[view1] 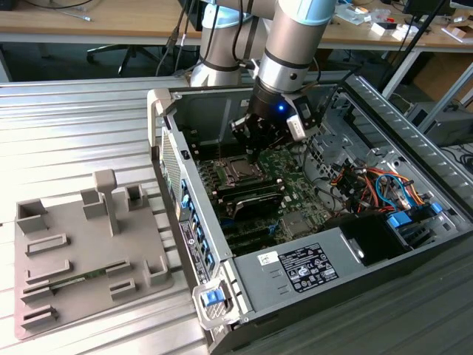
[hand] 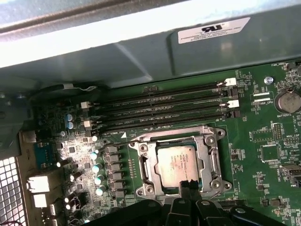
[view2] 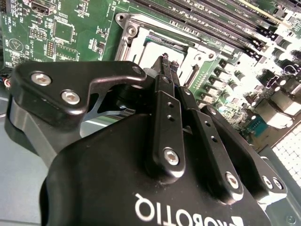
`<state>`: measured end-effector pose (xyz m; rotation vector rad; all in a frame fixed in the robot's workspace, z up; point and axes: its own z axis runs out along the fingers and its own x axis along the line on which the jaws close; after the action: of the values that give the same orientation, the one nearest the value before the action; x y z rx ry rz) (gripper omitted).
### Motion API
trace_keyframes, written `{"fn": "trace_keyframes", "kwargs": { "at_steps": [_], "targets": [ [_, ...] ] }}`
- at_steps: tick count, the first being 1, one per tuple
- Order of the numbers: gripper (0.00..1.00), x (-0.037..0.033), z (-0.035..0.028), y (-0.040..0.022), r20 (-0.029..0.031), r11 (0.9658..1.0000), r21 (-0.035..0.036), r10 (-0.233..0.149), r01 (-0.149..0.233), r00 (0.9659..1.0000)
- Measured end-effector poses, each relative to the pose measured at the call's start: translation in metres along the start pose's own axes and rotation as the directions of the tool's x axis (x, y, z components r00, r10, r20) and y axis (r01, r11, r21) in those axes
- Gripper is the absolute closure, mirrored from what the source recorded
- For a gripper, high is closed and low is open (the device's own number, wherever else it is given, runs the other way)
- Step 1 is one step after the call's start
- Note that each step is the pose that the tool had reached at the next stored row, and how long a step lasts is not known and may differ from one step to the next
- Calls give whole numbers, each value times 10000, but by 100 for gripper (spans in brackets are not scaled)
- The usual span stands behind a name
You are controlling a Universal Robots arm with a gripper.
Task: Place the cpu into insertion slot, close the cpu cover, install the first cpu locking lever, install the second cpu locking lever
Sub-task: 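Install the first cpu locking lever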
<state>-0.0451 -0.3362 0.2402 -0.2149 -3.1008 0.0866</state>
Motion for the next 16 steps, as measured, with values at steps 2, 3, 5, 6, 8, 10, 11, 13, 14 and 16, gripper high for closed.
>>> {"fn": "trace_keyframes", "kwargs": {
  "at_steps": [2,3,5,6,8,10,11,13,14,16],
  "targets": [
    [89,0,0,0,5,10000,2,-82,82,10000],
    [89,0,0,0,7,9999,3,-113,113,9999],
    [89,0,0,0,16,9996,8,-271,271,9996],
    [89,0,0,0,20,9994,10,-341,341,9994],
    [89,0,0,0,25,9990,14,-446,446,9990],
    [89,0,0,0,32,9985,17,-555,555,9985],
    [89,0,0,0,34,9982,18,-606,606,9982],
    [89,0,0,0,38,9978,21,-665,665,9978],
    [89,0,0,0,40,9975,22,-706,706,9975],
    [89,0,0,0,44,9970,24,-771,771,9970]
  ]
}}
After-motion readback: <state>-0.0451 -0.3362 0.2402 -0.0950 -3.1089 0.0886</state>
